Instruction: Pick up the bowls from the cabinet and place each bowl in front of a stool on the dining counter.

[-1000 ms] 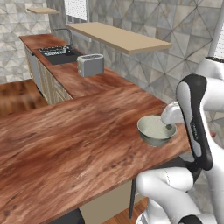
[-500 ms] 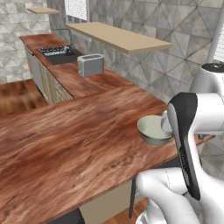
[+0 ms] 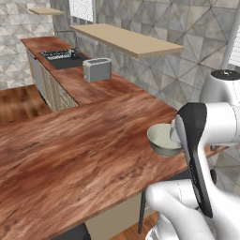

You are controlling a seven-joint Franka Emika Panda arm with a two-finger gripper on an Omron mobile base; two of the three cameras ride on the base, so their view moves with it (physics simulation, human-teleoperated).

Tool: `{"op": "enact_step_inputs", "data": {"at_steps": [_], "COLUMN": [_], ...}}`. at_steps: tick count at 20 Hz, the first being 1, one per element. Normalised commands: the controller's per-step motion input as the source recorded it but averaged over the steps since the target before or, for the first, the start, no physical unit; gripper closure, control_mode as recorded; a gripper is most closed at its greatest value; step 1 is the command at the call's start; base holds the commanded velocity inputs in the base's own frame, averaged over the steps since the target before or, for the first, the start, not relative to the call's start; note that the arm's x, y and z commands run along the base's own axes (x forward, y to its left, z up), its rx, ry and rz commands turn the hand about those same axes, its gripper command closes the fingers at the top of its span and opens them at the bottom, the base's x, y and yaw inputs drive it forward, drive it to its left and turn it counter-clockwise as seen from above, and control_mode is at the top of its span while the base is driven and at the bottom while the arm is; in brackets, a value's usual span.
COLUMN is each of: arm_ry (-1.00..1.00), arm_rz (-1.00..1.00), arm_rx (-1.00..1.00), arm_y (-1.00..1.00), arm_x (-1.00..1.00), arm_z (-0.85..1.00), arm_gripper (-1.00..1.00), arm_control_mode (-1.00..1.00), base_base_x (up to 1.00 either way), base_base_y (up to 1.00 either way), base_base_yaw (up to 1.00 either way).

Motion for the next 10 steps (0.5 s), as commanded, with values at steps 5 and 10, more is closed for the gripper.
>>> {"op": "enact_step_inputs", "data": {"at_steps": [5, 10], "arm_ry": [0.0, 0.0], "arm_rz": [0.0, 0.0], "arm_rx": [0.0, 0.0], "arm_y": [0.0, 0.0], "arm_x": [0.0, -0.02], "arm_z": [0.0, 0.0], "arm_gripper": [-1.0, -1.0], "arm_control_mode": [-1.0, -1.0], "base_base_x": [0.0, 0.0], "base_base_y": [0.0, 0.0], "base_base_yaw": [0.0, 0.0]}}
